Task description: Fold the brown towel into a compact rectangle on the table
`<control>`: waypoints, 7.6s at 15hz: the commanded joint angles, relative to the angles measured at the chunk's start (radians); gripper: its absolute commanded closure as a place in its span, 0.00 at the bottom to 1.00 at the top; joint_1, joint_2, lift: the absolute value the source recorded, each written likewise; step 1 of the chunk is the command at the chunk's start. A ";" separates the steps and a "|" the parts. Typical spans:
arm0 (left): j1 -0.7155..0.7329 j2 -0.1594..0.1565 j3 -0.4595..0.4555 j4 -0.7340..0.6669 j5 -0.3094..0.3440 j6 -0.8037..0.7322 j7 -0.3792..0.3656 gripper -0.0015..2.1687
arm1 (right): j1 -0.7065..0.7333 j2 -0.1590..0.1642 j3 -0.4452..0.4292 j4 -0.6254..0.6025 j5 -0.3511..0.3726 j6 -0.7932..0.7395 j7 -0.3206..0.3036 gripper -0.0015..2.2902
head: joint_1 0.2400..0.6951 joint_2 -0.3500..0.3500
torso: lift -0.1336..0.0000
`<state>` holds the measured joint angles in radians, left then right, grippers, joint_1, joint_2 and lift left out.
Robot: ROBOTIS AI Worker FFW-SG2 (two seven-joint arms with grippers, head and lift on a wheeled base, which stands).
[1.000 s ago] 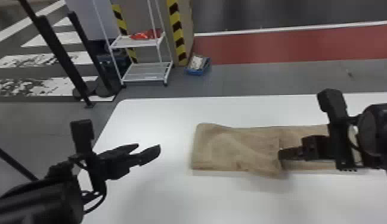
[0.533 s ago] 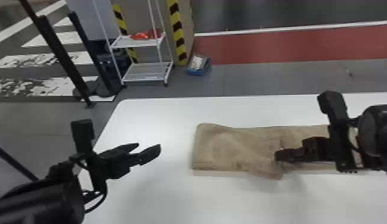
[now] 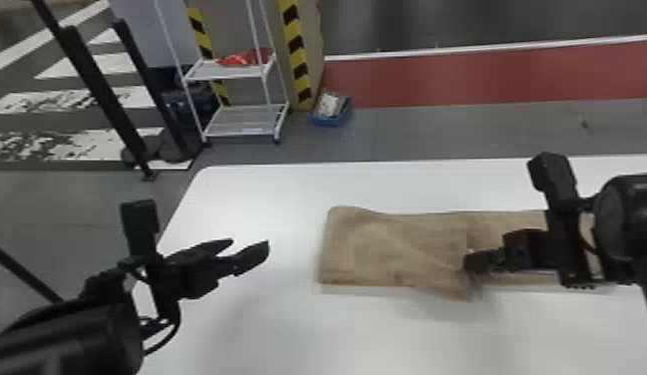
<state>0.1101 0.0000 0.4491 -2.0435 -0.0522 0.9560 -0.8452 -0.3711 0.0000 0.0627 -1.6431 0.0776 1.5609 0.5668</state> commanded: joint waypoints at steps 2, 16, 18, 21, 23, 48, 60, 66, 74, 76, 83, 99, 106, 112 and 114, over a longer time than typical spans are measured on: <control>-0.003 -0.003 0.000 0.005 0.000 -0.006 0.000 0.01 | 0.000 0.001 -0.003 0.002 -0.009 0.011 0.002 0.61 | 1.00 0.81 | 0.07; -0.021 -0.003 -0.001 0.039 -0.002 -0.009 0.000 0.02 | 0.018 0.001 -0.041 -0.052 -0.039 0.011 0.045 0.13 | 1.00 0.81 | 0.07; -0.021 -0.003 -0.001 0.039 -0.002 -0.009 0.000 0.02 | 0.012 0.001 -0.043 -0.052 -0.055 0.011 0.044 0.13 | 1.00 0.81 | 0.07; -0.018 -0.003 0.000 0.035 -0.002 -0.009 -0.002 0.02 | 0.000 0.001 -0.044 -0.034 -0.053 0.011 0.033 0.13 | 1.00 0.82 | 0.07; -0.020 -0.003 -0.007 0.037 -0.002 -0.009 -0.002 0.02 | -0.002 0.001 -0.043 -0.026 -0.051 0.011 0.030 0.13 | 1.00 0.81 | 0.07; -0.026 -0.003 0.014 0.069 0.006 -0.015 -0.018 0.02 | 0.176 0.001 0.045 -0.215 -0.108 0.011 -0.025 0.22 | 1.00 0.90 | 0.07; -0.023 -0.003 0.017 0.071 0.006 -0.018 -0.023 0.02 | 0.150 0.001 0.035 -0.254 -0.136 0.011 -0.011 0.57 | 1.00 0.91 | 0.07; -0.020 -0.003 0.020 0.074 0.008 -0.021 -0.026 0.02 | 0.077 0.001 -0.004 -0.254 -0.104 0.011 -0.007 0.57 | 1.00 0.88 | 0.07; -0.023 -0.003 0.017 0.085 0.006 -0.033 -0.028 0.02 | 0.106 0.001 -0.006 -0.250 -0.041 0.011 0.054 0.02 | 1.00 0.84 | 0.07; -0.024 -0.003 0.016 0.083 0.006 -0.033 -0.028 0.02 | 0.106 0.001 -0.012 -0.251 -0.047 0.011 0.054 0.02 | 1.00 0.85 | 0.07; -0.020 -0.003 0.013 0.078 0.006 -0.033 -0.031 0.02 | 0.092 0.001 -0.061 -0.190 -0.053 0.011 0.042 0.03 | 1.00 0.82 | 0.07; -0.015 -0.003 0.013 0.082 0.005 -0.036 -0.029 0.02 | 0.058 0.001 -0.113 -0.110 -0.159 0.011 0.022 0.04 | 1.00 0.83 | 0.07; -0.015 -0.003 0.017 0.088 0.005 -0.036 -0.026 0.02 | 0.031 0.001 -0.112 -0.015 -0.174 0.011 0.016 0.04 | 1.00 0.82 | 0.07; -0.018 -0.003 0.019 0.092 0.005 -0.039 -0.028 0.02 | 0.029 0.001 -0.119 0.022 -0.245 -0.110 0.015 0.04 | 1.00 0.85 | 0.07; -0.018 -0.003 0.019 0.095 0.005 -0.039 -0.028 0.02 | 0.017 0.001 -0.116 0.046 -0.245 -0.126 0.013 0.04 | 1.00 0.85 | 0.07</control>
<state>0.0920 0.0000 0.4679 -1.9497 -0.0476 0.9168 -0.8728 -0.3469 0.0000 -0.0553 -1.6130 -0.1667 1.4470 0.5796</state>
